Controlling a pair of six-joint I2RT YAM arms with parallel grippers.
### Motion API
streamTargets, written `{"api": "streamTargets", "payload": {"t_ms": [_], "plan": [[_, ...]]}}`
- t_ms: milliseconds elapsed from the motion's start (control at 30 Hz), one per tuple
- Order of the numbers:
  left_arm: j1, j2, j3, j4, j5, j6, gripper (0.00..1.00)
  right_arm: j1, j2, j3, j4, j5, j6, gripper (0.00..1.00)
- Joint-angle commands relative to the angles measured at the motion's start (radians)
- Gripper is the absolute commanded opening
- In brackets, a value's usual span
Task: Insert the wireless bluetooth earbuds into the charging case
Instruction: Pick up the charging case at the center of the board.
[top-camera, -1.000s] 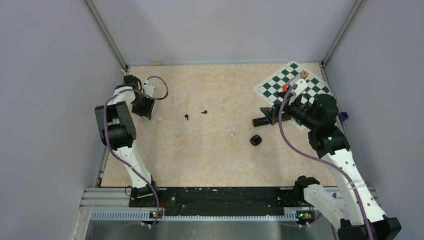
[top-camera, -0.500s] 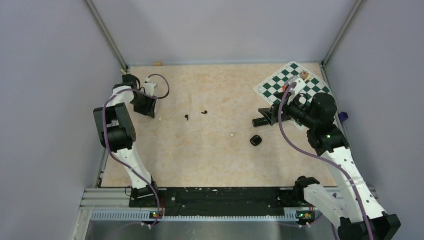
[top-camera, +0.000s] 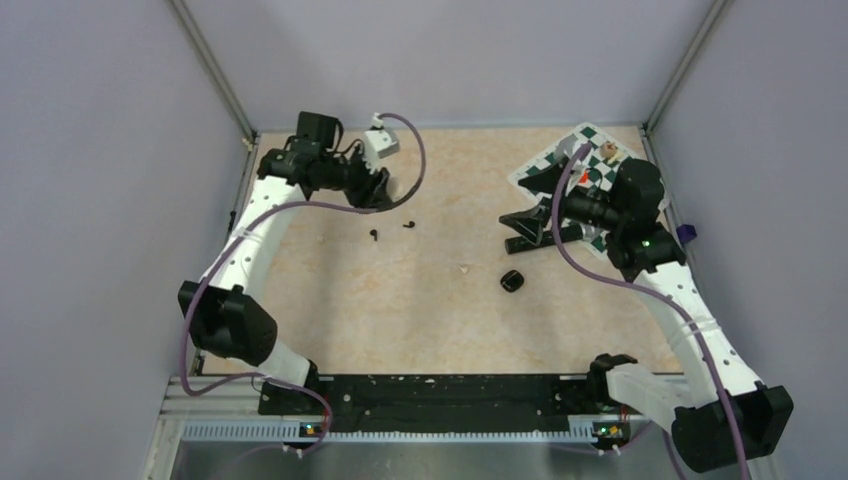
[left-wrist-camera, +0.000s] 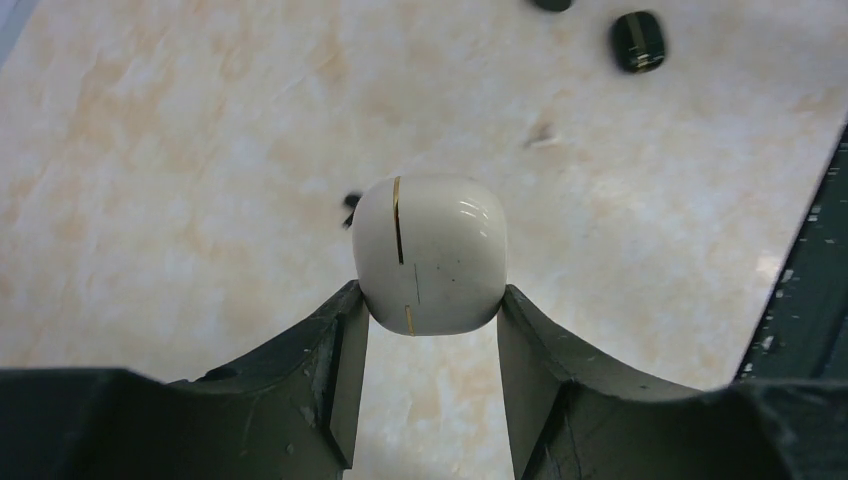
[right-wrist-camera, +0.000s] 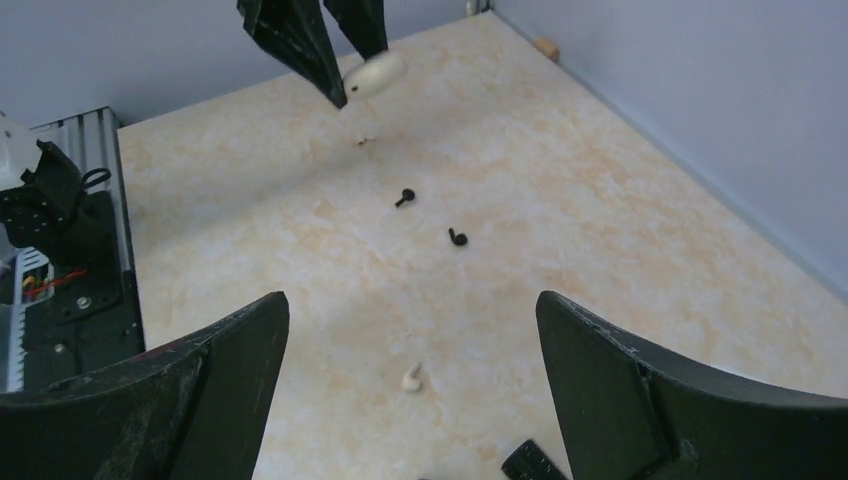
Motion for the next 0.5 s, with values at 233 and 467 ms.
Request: {"api": "streamTargets", "payload": {"t_ms": [233,467], "plan": [[-0.311,0.087,0.158,0.021,0.179,-0.099,0.17,-0.017,-0.106,-0.100,-0.026,-0.028,-0.288,0.90],[-0.416,0.159,0.169,0.027,0.248,-0.114,0.17,-0.030,-0.135,-0.100,-0.162,-0.019,-0.414,0.89]]}}
